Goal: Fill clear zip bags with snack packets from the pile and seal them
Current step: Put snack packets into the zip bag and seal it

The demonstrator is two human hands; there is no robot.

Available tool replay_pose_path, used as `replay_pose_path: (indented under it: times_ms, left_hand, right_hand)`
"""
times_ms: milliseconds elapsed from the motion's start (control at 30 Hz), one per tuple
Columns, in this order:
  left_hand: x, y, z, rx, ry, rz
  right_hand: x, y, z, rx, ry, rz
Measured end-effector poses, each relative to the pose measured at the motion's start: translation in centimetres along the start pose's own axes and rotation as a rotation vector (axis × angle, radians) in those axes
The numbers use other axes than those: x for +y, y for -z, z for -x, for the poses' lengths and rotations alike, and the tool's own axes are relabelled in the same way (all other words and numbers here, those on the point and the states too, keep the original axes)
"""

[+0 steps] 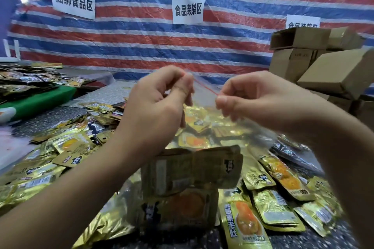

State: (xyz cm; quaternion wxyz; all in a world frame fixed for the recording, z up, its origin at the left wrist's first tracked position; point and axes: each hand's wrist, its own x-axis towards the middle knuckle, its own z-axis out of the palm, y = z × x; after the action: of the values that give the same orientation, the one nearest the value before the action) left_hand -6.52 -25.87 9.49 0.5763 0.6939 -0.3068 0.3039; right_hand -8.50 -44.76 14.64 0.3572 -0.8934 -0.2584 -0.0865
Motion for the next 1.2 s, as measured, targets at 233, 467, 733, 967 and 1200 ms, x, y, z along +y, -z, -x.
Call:
replay_pose_path:
  times_ms: [233,467,733,967,1200]
  left_hand:
    - [-0.7,-0.6,-1.5,-0.022,0.017,0.006]
    - [-1.2,-1.1,-1.9,-0.042,0.004,-0.05]
    - [-1.0,-0.7,-1.8,-0.042,-0.004,-0.043]
    - [-1.0,-0.5,-1.9,-0.106,0.035,0.002]
    - [-1.4,0.1,-2.4,-0.232,0.148,0.138]
  right_hand:
    - [1.1,0.3,-1.0,0.103,0.082,-0.032]
    - [1.3,-0.7,-2.2,0.166,0.008,0.012]
    - [0.7,-0.9,-2.0,0.181,-0.001,-0.006]
    - [0.7,-0.4,-1.9,0.119,-0.035,-0.097]
    - [0.4,0.1,-1.9,0.093,-0.028,-0.112]
